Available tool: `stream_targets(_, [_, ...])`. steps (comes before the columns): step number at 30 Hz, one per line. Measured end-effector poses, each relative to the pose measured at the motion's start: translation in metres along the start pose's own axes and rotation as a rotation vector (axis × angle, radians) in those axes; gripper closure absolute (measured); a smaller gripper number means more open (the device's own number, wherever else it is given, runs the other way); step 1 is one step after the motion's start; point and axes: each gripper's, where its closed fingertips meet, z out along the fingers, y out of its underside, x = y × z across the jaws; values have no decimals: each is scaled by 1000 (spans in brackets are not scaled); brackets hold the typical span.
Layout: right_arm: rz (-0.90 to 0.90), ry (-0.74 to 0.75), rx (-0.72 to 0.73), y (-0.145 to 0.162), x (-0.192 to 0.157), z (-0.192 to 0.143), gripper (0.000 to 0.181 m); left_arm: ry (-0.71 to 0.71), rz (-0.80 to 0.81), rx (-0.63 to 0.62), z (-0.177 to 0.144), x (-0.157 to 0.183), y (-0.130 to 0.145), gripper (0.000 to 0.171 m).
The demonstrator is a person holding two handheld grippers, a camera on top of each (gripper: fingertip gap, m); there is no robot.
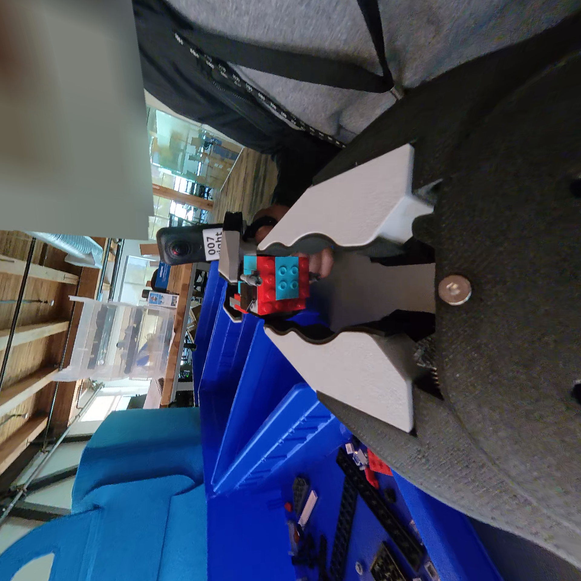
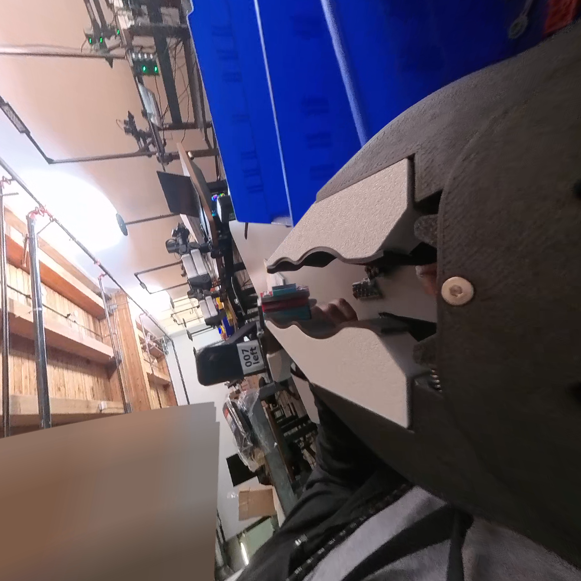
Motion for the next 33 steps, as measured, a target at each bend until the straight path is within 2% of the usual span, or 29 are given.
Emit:
stream_targets(9, [-85, -150, -70, 9, -26, -2, 155, 97, 95, 1, 0, 20, 1, 129])
stream_targets(17, [-195, -176, -99, 16, -35, -3, 167, 156, 114, 10, -1, 30, 1, 129])
stream_targets(21, [-332, -134, -98, 15, -32, -5, 167, 162, 49, 3, 0, 28, 3, 127])
stream_targets(27, [-618, -69, -114, 20, -32, -7, 166, 228, -159, -25, 2, 28, 7, 104])
stream_targets(33, [-738, -79, -68, 19, -43, -8, 166, 306, -378, 1, 0, 28, 1, 103])
